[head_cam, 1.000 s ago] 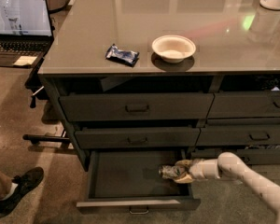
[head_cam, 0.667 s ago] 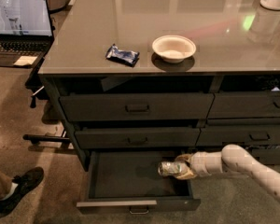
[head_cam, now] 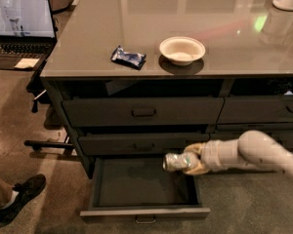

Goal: Pick 7up can from bottom drawer and place on counter

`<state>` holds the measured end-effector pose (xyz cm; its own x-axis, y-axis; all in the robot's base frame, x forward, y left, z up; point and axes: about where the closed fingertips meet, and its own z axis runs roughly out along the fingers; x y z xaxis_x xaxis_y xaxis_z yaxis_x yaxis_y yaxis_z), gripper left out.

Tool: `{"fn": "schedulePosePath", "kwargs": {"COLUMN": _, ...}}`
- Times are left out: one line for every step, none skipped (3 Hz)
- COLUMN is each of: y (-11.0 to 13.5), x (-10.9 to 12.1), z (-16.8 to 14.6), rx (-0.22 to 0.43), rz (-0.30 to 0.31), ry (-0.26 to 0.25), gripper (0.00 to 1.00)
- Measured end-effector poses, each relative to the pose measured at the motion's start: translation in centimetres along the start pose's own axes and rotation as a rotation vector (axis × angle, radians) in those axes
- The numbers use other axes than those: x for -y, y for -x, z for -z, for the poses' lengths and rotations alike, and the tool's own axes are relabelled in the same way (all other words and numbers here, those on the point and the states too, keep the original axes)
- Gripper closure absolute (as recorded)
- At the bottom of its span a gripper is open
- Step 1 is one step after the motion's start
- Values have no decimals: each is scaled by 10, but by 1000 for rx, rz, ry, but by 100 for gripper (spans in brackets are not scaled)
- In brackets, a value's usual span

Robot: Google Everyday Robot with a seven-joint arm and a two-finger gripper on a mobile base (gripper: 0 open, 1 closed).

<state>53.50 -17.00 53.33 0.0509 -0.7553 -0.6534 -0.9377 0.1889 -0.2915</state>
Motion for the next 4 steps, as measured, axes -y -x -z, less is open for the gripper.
{"fn": "schedulePosePath", "kwargs": {"y": 40, "x": 55, "z": 62, "rx": -108, "rz": 6, "ry": -97, "gripper": 100}}
{"fn": "schedulePosePath", "kwargs": {"y": 60, "x": 68, "z": 85, "rx": -128, "rz": -4, "ry": -137, "gripper": 100}}
{"fn": "schedulePosePath", "kwargs": {"y": 59, "x": 68, "z": 85, "rx": -128, "rz": -2, "ry": -135, "gripper": 100}}
{"fn": "schedulePosePath", "kwargs": {"y": 88, "x": 83, "z": 111, "rx": -103, "rz": 30, "ry": -167, "gripper": 100}}
